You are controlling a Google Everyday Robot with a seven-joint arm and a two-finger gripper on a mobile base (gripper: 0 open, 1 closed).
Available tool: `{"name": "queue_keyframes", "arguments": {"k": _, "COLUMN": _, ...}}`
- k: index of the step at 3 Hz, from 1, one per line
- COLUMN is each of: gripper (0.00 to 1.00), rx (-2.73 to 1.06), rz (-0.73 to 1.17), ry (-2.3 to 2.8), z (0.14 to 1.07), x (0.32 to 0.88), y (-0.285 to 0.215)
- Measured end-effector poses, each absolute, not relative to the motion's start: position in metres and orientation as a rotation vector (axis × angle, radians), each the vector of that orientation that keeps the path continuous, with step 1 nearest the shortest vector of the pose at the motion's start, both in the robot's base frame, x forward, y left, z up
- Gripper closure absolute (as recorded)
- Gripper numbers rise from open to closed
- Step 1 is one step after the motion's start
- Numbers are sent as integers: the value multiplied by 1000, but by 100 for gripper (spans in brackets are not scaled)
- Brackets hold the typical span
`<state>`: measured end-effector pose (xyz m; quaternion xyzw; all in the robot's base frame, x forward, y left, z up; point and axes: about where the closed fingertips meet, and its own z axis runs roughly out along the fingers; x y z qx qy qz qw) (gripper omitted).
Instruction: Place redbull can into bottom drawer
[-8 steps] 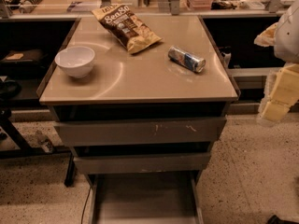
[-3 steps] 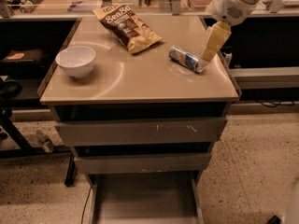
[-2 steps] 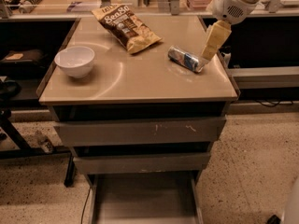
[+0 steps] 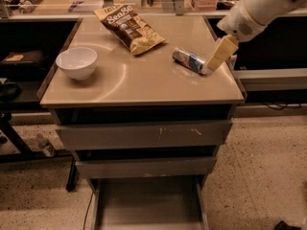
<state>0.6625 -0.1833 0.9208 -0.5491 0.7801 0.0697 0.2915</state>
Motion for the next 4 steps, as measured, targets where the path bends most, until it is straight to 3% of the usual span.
{"name": "queue_keyframes", "arguments": {"k": 1, "gripper": 0, "rx": -1339, "rz": 287, "ry": 2117, "z": 896, "x": 668, "y": -191}}
{"name": "queue_keyframes", "arguments": {"k": 4, "gripper": 0, "rx": -1248, "rz": 330, "ry": 2075, "z": 853, "x": 712, "y": -165}}
